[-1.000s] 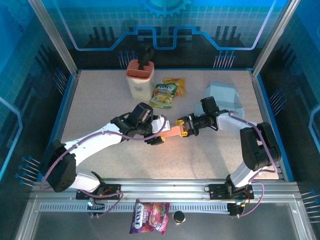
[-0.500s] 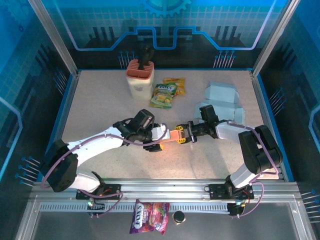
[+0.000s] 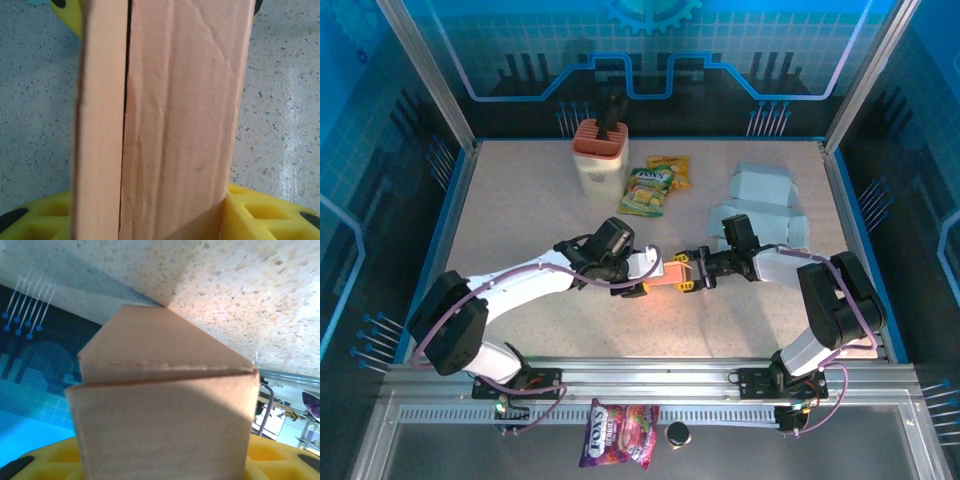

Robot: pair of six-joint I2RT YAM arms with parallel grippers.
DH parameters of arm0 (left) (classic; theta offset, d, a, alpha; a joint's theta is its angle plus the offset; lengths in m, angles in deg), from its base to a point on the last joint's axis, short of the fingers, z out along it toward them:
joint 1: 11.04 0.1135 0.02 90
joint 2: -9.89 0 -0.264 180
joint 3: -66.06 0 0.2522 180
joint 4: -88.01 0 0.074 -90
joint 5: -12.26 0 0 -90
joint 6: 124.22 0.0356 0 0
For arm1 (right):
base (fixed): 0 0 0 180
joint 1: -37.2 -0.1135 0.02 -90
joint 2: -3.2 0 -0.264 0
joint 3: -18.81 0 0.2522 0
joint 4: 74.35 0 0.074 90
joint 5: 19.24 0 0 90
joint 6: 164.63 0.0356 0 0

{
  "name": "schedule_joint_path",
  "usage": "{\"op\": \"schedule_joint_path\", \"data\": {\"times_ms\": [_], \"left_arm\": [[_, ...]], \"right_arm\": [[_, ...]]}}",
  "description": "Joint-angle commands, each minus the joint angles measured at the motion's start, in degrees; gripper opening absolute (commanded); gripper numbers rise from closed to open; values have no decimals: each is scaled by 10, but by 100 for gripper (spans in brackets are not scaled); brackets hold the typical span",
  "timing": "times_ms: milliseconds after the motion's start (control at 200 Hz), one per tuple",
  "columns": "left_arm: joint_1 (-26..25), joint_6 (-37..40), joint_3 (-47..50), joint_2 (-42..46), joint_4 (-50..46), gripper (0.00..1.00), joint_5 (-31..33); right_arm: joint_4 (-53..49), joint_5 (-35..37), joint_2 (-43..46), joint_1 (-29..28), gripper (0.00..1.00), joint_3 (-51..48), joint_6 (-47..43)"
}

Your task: Fold the paper box

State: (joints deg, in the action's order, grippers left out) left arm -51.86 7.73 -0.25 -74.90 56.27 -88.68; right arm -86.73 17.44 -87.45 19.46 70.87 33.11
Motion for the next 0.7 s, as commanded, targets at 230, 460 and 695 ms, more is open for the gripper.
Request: {"op": "schedule_joint_path", "data": {"times_ms": [230, 460, 695], "left_arm": [[-4, -4, -49, -33, -61, 47, -33], [-4, -1, -81, -44, -124, 46, -31], [-5, -27, -116, -62, -195, 46, 10]], "right_arm": [[-107, 26, 35, 38, 67, 4, -46], [-329, 94, 93, 89, 70, 83, -212], [-490, 222, 138, 106, 66, 167, -375]]}}
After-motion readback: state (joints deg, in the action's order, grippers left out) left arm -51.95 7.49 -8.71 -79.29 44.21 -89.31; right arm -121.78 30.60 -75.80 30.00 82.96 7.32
